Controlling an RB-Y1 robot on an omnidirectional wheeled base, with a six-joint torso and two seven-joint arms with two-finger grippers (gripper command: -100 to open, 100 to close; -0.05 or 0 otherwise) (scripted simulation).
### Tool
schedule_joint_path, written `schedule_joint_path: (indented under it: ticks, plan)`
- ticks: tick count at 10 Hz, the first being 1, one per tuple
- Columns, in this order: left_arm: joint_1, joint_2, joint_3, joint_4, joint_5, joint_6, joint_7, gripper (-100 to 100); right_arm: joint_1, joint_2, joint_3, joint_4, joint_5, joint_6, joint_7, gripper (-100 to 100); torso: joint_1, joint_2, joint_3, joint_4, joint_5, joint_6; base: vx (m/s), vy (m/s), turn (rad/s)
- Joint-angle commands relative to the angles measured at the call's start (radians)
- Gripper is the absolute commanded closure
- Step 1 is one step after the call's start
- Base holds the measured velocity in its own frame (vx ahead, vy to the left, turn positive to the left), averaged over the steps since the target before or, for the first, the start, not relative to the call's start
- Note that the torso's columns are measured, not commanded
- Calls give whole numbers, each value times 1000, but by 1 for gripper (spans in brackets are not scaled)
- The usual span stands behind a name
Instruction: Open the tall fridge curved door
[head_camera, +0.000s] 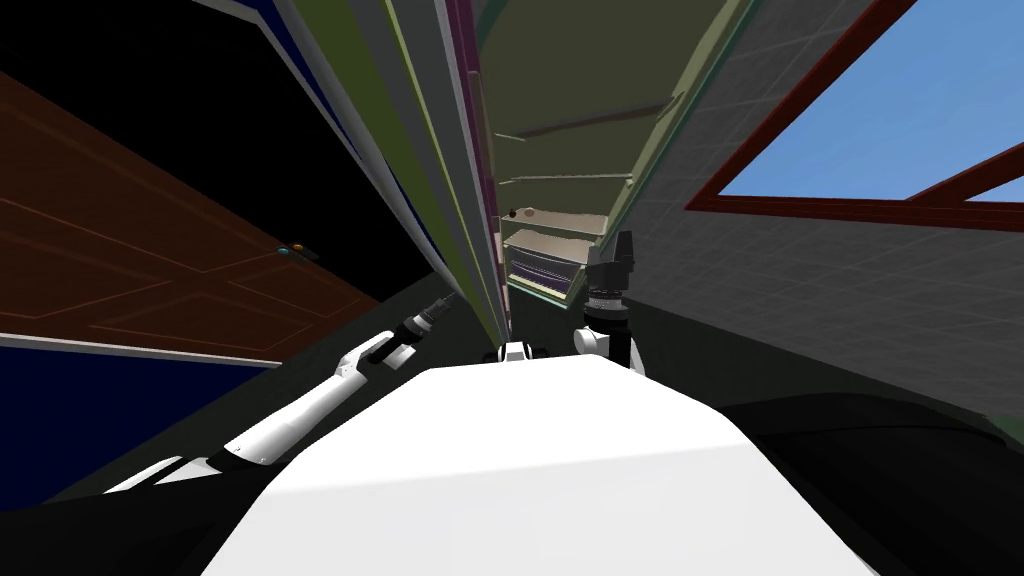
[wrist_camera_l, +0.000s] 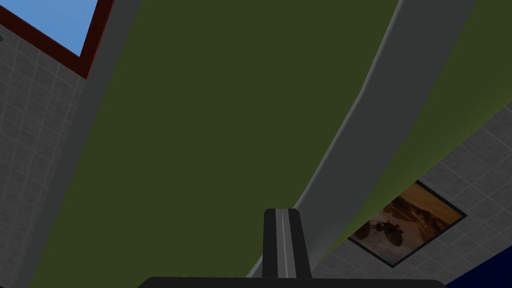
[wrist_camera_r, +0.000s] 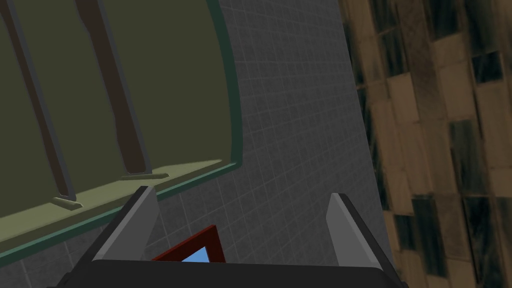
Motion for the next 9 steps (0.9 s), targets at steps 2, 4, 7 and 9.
schedule_joint_path:
  ticks: [2,4,7,9]
  plan:
    - [-1,0,0,-1,0,0,0,100,0,0,0,0,0,0,0,0,-1,0,0,0,0,-1,1,-5,12]
    - [10,23,-23,-26,-2,-27,-6,100,0,0,0,0,0,0,0,0,6,0,0,0,1,-1,0,206,-14]
    - [15,35,-34,-39,-3,-40,-9,100,0,0,0,0,0,0,0,0,-2,0,0,0,-1,-1,12,214,-3]
    - [15,35,-34,-39,-3,-40,-9,100,0,0,0,0,0,0,0,0,-10,1,1,0,-3,-1,3,37,-4]
